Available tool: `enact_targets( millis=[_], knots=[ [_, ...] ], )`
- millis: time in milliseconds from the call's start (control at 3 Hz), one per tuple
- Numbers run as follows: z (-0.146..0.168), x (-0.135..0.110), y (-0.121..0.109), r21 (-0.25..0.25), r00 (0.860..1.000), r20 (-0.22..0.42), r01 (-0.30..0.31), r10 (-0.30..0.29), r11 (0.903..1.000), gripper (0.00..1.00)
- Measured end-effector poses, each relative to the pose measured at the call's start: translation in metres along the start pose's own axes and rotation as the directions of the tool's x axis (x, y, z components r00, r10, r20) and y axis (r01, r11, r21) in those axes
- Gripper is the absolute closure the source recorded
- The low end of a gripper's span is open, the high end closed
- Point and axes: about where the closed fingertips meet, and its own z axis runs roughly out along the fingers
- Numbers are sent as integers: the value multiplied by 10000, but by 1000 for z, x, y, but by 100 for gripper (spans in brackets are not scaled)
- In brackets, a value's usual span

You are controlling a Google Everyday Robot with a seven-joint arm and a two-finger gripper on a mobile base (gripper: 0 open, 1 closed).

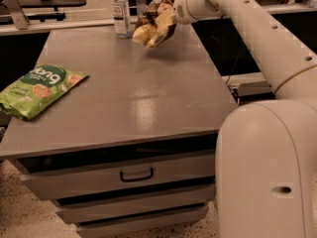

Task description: Move brown chip bag near blue plastic bottle

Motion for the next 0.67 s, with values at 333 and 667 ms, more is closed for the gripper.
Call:
enact_targets(
  millis=[333, 667],
  knots=[
    [18, -2, 0, 5, 9988, -35, -481, 481, 9988, 100],
    [39, 1, 6, -227, 9948, -191, -1000, 996, 9947, 100]
  ],
)
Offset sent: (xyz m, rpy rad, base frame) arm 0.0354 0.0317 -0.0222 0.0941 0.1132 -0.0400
